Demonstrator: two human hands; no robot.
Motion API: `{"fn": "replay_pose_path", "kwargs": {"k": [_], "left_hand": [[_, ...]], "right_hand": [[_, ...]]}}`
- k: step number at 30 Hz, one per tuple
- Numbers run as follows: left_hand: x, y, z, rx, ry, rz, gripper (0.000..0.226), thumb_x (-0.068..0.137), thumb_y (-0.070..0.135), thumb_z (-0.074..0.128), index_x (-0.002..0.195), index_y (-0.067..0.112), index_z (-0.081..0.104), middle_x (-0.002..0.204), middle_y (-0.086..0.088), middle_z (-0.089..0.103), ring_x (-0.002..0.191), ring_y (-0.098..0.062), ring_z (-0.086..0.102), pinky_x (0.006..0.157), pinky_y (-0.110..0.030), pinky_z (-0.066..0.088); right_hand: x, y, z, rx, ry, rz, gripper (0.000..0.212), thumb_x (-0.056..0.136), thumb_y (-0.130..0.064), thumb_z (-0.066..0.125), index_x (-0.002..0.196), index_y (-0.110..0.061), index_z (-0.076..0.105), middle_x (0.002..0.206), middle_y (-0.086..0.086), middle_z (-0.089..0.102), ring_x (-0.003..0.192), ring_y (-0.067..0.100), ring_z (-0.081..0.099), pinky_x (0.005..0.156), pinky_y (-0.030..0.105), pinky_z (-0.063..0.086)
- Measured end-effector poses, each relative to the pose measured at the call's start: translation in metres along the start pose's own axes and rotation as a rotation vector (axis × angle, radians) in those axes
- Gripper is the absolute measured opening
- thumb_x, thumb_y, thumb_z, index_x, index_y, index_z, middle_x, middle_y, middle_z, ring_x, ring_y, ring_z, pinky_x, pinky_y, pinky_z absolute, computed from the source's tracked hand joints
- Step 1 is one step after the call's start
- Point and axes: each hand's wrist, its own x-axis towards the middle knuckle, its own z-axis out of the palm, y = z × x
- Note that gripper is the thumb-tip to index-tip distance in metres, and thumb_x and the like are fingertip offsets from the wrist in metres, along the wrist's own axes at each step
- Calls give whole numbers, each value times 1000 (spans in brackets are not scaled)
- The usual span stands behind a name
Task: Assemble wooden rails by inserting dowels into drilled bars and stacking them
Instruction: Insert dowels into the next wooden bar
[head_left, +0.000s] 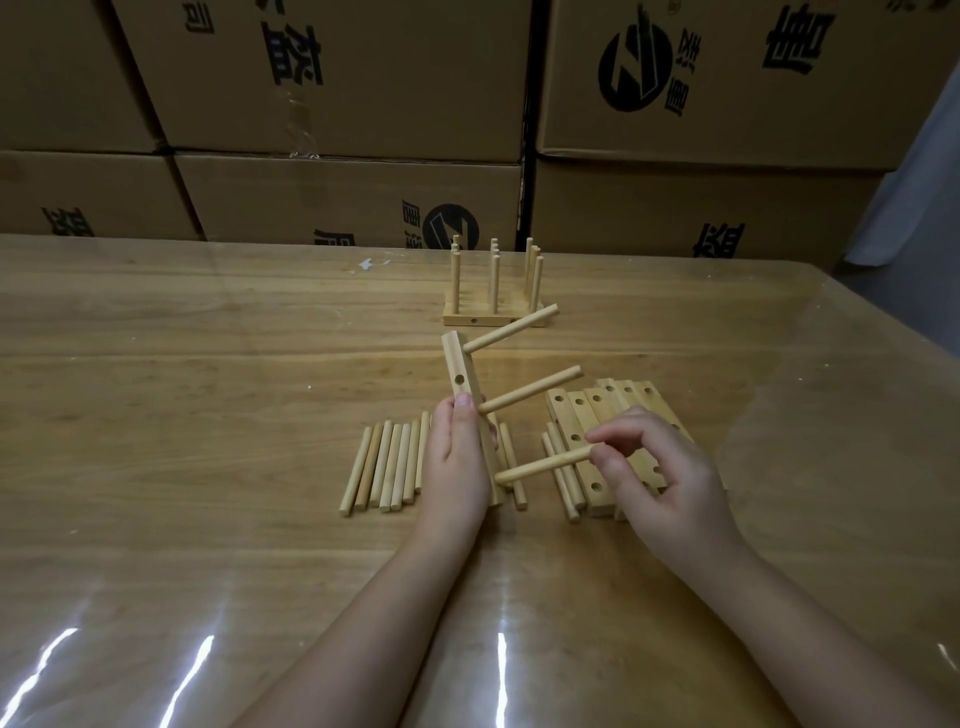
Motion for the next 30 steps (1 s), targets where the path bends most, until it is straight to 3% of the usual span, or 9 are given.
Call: {"fn": "replay_pose_path", "kwargs": {"k": [4, 10, 16, 23, 27, 30], "left_hand": [[0, 0, 0, -19, 12, -10, 33, 102, 40, 30, 87, 23, 55, 79, 2, 54, 60, 11, 49, 55, 0, 36], [0, 0, 0, -43, 20, -4, 33, 102, 37, 31, 87, 20, 55, 76, 1, 52, 58, 10, 48, 55, -1, 37], [0, 1, 1, -53, 25, 6, 32, 103, 33, 32, 87, 17, 55, 75, 0, 50, 56, 12, 47, 54, 0, 36], [0, 0, 2, -38, 36, -1, 32, 103, 33, 31, 89, 19, 56, 75, 2, 51, 56, 14, 47, 53, 1, 34], [-1, 0, 2, -37, 33, 5, 32, 103, 33, 32, 85, 19, 55, 74, 2, 50, 56, 14, 47, 54, 1, 35], [0, -1, 2, -38, 36, -10, 31, 102, 35, 33, 85, 21, 55, 75, 1, 51, 57, 13, 47, 53, 1, 35]], "right_hand": [[1, 0, 1, 3, -26, -2, 20, 88, -24, 52, 94, -9, 64, 81, -3, 59, 78, 10, 58, 71, 25, 49], [0, -3, 0, 26, -56, 125, 4, 89, -32, 58, 92, -29, 61, 82, -9, 61, 75, 11, 61, 66, 31, 52], [0, -8, 1, 30, -75, 159, 15, 84, -42, 48, 89, -33, 59, 80, -9, 61, 71, 9, 59, 60, 17, 47], [-1, -5, 4, 38, -83, 208, 7, 88, -32, 53, 87, -27, 59, 71, 2, 58, 59, 17, 53, 49, 20, 40], [-1, -6, 5, 26, -79, 220, 6, 85, -29, 52, 86, -30, 57, 68, 2, 57, 58, 18, 52, 49, 24, 41], [-2, -6, 5, 21, -88, 227, 7, 85, -29, 51, 86, -29, 57, 69, 0, 57, 57, 16, 52, 49, 21, 40]]}}
